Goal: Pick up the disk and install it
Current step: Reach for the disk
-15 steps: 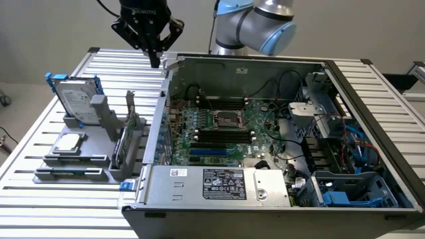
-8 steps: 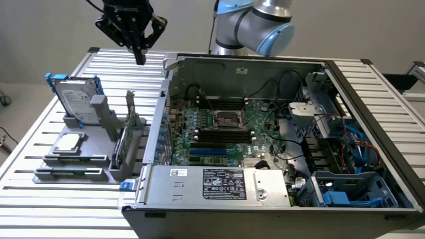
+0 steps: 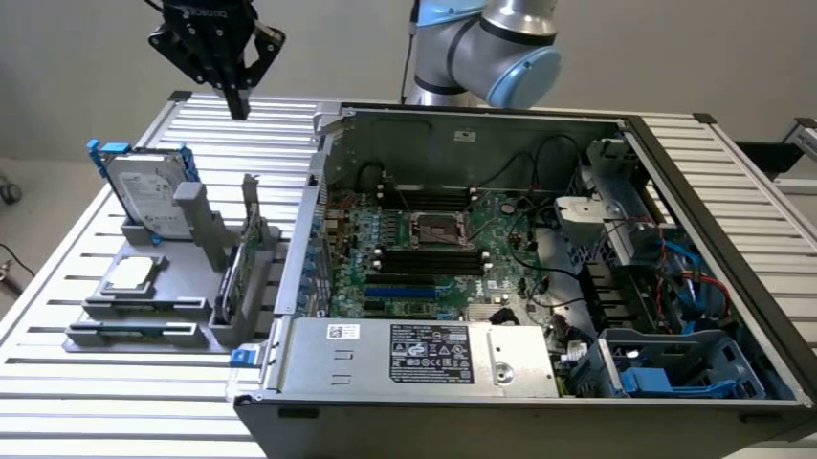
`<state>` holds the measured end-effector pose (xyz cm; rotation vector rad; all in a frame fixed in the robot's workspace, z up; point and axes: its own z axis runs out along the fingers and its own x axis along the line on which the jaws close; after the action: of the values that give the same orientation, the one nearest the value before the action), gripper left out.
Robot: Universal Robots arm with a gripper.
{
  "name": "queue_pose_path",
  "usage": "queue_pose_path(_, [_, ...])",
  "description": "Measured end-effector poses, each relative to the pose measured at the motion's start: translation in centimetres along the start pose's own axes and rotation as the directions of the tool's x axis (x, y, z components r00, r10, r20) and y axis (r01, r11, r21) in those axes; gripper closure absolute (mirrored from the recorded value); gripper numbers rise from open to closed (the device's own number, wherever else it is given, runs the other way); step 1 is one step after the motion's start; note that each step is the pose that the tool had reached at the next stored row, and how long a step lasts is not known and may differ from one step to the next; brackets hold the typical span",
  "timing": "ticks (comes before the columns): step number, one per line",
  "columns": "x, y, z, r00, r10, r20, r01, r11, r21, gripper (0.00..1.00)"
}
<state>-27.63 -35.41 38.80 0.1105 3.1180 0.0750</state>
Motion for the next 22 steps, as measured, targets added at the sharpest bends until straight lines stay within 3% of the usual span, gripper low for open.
queue_pose_path(22, [10.1, 0.89, 0.41, 1.0, 0.0, -0.0003, 0.0, 1.0, -0.003, 0.89])
